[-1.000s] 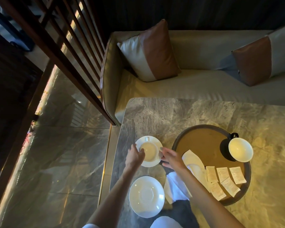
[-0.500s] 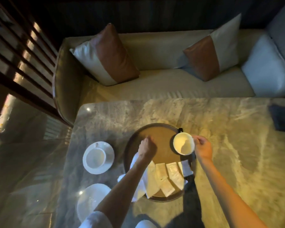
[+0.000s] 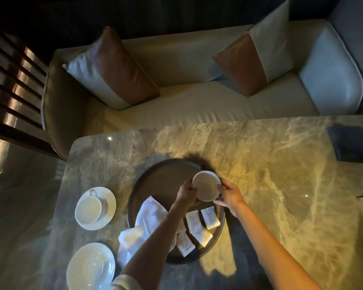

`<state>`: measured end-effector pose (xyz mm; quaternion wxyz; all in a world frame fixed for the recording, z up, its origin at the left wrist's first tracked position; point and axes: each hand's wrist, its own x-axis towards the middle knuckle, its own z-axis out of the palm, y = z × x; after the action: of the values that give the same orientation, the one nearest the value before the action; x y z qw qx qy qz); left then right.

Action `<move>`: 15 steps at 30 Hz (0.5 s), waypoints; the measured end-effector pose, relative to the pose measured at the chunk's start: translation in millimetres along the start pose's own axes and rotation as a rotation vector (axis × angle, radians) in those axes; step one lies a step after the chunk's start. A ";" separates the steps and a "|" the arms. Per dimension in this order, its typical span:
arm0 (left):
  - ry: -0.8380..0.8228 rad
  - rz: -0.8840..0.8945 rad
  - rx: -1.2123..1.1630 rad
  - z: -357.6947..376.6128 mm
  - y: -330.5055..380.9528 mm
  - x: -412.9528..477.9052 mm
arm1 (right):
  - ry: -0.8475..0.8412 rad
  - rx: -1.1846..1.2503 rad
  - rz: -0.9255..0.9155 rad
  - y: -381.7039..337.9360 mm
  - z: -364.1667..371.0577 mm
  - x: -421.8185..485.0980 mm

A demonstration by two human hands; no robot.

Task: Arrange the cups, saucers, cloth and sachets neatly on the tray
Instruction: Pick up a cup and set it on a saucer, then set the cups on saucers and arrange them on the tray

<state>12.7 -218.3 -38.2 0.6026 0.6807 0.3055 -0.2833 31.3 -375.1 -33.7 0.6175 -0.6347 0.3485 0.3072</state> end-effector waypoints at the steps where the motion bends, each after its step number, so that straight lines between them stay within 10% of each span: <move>1: -0.006 -0.001 -0.002 0.3 0.1 0.8 | -0.017 0.007 0.008 -1.1 -1.2 -0.9; 15: -0.005 0.000 -0.243 -61.9 -12.2 -60.8 | -0.040 0.030 -0.038 17.8 46.4 -55.0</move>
<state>-35.1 -160.3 6.7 0.6815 0.6018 0.3361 -0.2456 -12.7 -325.2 -1.0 0.6394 -0.6257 0.3286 0.3029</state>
